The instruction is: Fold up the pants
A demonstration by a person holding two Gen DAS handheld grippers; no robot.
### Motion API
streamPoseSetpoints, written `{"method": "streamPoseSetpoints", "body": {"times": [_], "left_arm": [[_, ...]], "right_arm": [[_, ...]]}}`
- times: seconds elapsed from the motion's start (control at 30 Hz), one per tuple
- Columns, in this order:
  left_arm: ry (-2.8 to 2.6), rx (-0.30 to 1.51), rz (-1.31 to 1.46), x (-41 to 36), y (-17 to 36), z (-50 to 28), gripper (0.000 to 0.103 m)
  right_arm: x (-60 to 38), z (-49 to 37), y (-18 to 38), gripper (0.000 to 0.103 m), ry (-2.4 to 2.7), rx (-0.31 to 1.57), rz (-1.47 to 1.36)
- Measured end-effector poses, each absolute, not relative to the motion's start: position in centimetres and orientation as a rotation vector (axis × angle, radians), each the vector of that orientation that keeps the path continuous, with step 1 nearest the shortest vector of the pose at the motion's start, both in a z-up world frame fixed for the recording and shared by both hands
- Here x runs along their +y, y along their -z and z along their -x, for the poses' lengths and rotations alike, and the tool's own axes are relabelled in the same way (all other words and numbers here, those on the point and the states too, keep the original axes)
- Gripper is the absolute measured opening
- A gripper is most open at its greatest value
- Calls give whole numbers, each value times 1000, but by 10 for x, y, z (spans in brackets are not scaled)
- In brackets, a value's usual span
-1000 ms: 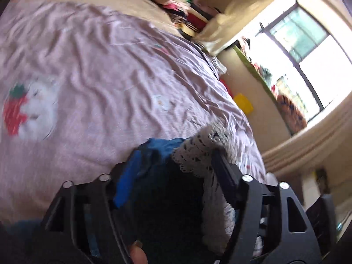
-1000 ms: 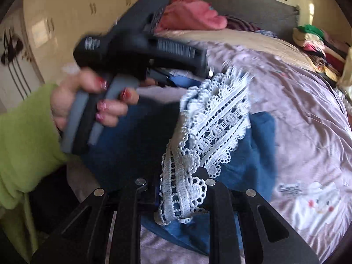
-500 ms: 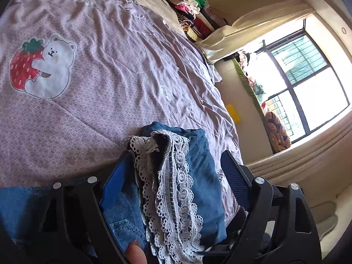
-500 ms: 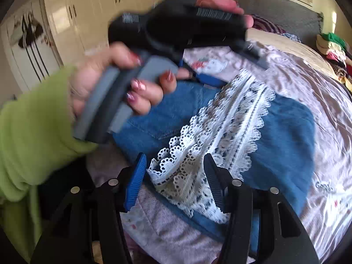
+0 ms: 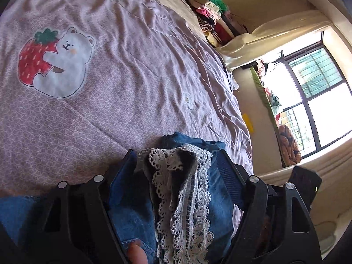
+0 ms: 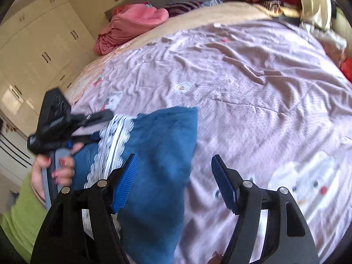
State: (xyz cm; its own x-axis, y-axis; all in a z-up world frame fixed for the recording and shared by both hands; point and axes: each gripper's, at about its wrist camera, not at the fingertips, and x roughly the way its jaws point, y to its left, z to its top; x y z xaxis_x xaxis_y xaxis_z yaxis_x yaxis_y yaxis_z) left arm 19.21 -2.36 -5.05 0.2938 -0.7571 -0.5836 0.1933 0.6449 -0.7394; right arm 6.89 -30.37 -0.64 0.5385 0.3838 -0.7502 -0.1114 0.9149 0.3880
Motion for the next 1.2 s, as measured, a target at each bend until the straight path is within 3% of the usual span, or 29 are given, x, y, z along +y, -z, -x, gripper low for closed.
{"method": "streamPoseSetpoints", "body": {"times": [0.1,0.2,0.27,0.47,0.6,0.67,0.77,0.9,1.07,1.2], "left_arm": [[678,1107,607,-26,53,-192,61],[671,1103,625,-25,55,-193,51],[669,1105,624,-26,56,-193,36],[658,1101,606,-26,56,-189,19],[626,1065,581,-25,51,-179,17],[615,1021,538,-28,41,-173,16],[598,952,458,-31,24,-165,14],[584,911,411,-30,10,-164,14],[527,989,390,-35,33,-177,15],[493,1028,373,-35,51,-181,17]], "right_arm": [[-298,-90,12,68,-316,982,-294],[-292,-103,18,68,-330,998,-286],[-287,-110,23,68,-340,1011,-295],[-286,-128,41,68,-344,1051,-323],[-289,-130,44,62,-363,1046,-347],[-288,-129,41,27,-413,1041,-348],[-284,-125,28,15,-434,995,-313],[-276,-127,15,15,-426,951,-238],[-262,-136,35,15,-363,1007,-125],[-266,-138,50,25,-338,1029,-129]]}}
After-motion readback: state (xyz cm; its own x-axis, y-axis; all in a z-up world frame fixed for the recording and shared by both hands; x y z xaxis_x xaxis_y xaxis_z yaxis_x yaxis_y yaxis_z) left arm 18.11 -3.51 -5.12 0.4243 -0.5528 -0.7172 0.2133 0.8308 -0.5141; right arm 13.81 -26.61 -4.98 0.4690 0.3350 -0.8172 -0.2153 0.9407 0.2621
